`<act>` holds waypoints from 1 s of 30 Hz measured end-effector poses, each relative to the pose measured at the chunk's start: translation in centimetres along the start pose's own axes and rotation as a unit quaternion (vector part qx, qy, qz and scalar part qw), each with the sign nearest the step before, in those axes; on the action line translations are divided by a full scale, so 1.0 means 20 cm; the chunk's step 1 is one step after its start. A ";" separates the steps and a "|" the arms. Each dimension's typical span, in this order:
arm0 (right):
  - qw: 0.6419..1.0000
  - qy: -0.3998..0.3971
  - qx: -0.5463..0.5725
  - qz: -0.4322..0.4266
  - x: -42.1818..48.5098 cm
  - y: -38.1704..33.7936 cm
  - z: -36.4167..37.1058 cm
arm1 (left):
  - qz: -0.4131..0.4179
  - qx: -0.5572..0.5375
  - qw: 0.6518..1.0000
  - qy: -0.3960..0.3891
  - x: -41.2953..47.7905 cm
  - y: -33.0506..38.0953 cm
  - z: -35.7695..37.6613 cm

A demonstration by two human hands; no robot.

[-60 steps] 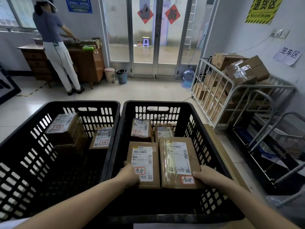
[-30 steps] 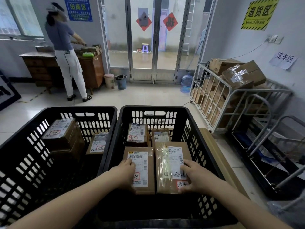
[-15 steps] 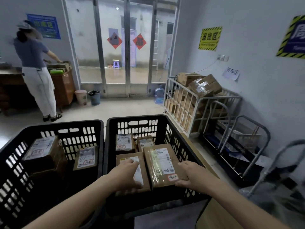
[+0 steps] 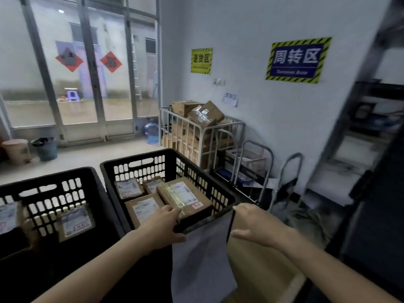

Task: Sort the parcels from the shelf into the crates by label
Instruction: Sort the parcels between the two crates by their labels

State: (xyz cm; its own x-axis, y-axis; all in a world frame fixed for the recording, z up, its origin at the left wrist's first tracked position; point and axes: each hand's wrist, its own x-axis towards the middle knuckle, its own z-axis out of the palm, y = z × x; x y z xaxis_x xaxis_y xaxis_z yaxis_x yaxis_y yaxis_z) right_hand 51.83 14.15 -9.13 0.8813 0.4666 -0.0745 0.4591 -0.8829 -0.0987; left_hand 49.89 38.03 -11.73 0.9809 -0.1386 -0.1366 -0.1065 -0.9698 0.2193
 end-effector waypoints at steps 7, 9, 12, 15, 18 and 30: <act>0.996 0.005 -0.020 0.085 -0.39 0.06 -0.05 | 0.094 -0.008 0.996 -0.008 -0.05 0.30 0.03; 0.994 0.014 -0.016 0.109 -0.51 0.09 -0.08 | 0.123 -0.008 0.992 -0.012 -0.06 0.41 0.03; 0.990 0.025 -0.007 0.142 -0.71 0.13 -0.10 | 0.164 -0.003 0.986 -0.025 -0.08 0.60 0.04; 0.982 0.040 0.006 0.184 -0.93 0.20 -0.13 | 0.212 0.000 0.977 -0.027 -0.11 0.83 0.04; 0.971 0.056 0.016 0.231 -1.19 0.27 -0.16 | 0.262 -0.003 0.965 -0.022 -0.16 1.08 0.05; 0.918 0.103 0.038 0.382 -2.43 0.72 -0.14 | 0.410 -0.021 0.912 -0.016 -0.62 2.28 0.24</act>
State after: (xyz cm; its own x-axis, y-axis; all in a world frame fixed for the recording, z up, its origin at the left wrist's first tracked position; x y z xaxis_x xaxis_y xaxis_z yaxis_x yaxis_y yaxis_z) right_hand 15.88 -21.40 -4.10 0.9487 -0.3138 0.0378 -0.3038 -0.9383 -0.1650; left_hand 32.14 -5.36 -4.75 0.5694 -0.8197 0.0616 -0.7947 -0.5297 0.2964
